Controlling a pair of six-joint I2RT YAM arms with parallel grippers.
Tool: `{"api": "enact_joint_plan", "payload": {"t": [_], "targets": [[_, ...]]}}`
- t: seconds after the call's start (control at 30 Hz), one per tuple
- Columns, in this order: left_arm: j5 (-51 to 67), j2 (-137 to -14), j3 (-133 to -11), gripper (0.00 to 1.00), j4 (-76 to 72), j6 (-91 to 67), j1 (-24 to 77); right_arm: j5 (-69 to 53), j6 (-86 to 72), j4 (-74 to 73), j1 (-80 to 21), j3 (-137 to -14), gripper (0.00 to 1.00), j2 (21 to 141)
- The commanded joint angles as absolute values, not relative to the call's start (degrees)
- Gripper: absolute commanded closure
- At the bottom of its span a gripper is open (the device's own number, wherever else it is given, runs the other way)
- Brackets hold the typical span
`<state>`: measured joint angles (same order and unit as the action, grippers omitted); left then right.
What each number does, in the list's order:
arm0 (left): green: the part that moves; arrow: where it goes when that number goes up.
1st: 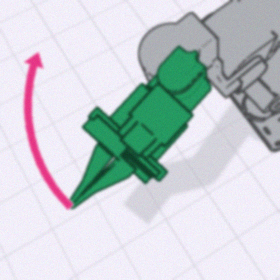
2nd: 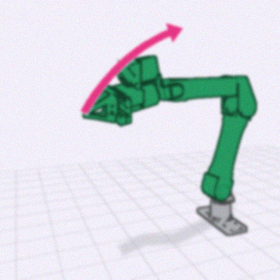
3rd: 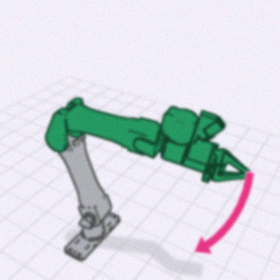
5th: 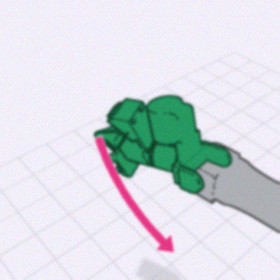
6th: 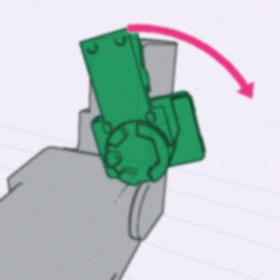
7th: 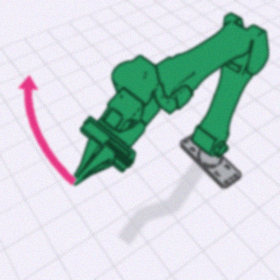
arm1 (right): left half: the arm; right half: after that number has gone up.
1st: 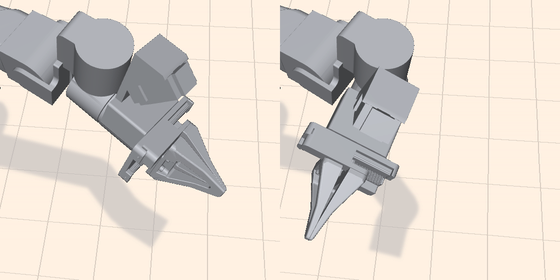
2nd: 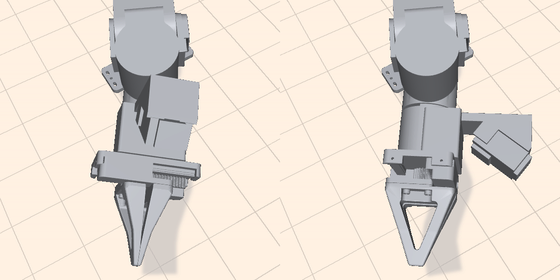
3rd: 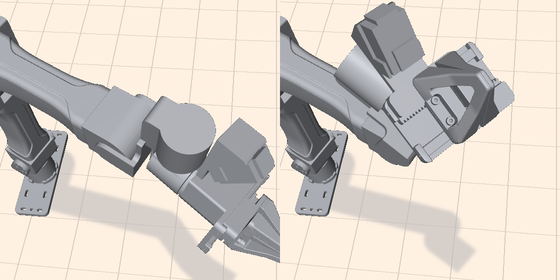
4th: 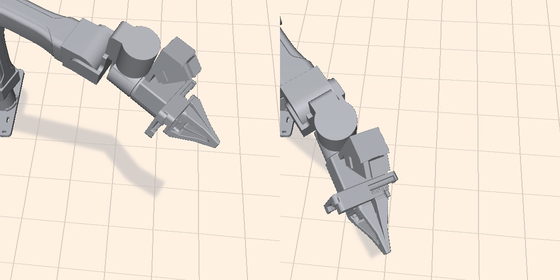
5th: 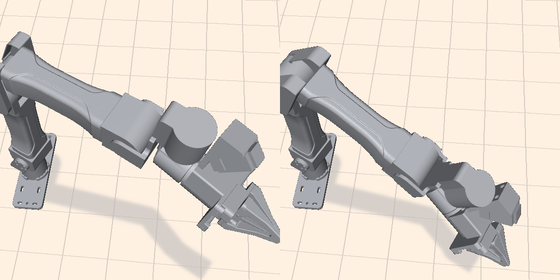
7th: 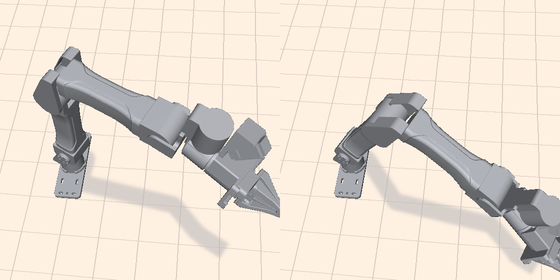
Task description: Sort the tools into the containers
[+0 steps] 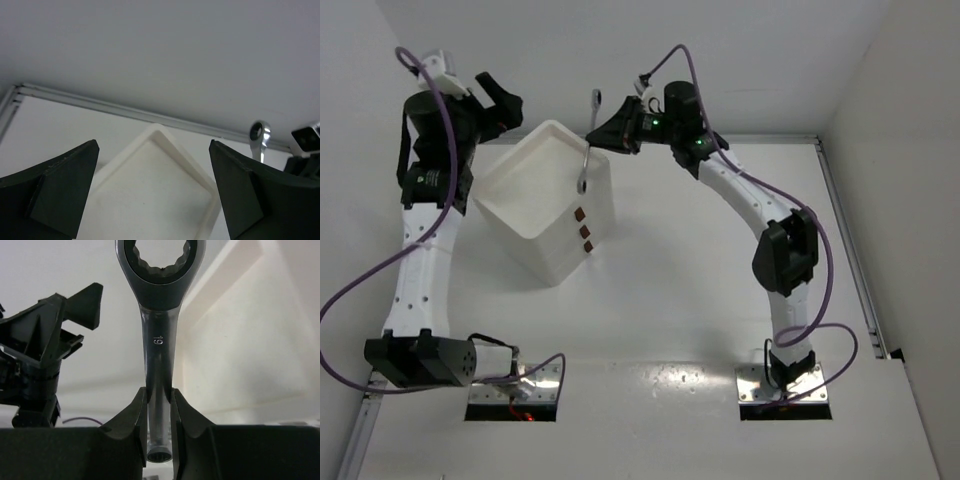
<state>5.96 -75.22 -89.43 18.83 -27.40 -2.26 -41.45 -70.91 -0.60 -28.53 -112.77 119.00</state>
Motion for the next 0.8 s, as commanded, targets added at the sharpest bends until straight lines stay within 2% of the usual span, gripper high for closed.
{"api": "enact_joint_plan", "payload": {"t": [0.0,0.2,0.43,0.77], "targets": [[-1.32,-73.13,-90.01,0.00,20.56,-26.28,-5.00,-36.66,-79.45,9.76,-31.90,-118.88,1.00,118.20],[-2.20,-68.83,-83.52,0.00,21.70,-25.22,-8.09,-29.71,-86.13,6.78,-36.91,-123.38,1.00,123.21],[-1.14,-64.43,-79.54,0.00,23.38,-25.22,-11.07,-21.02,-89.65,-5.44,-38.76,-128.58,1.00,129.11],[-0.53,-60.91,-76.55,0.00,25.05,-25.22,-14.06,-23.37,-84.57,-1.95,-41.04,-129.37,1.00,133.59]]}}
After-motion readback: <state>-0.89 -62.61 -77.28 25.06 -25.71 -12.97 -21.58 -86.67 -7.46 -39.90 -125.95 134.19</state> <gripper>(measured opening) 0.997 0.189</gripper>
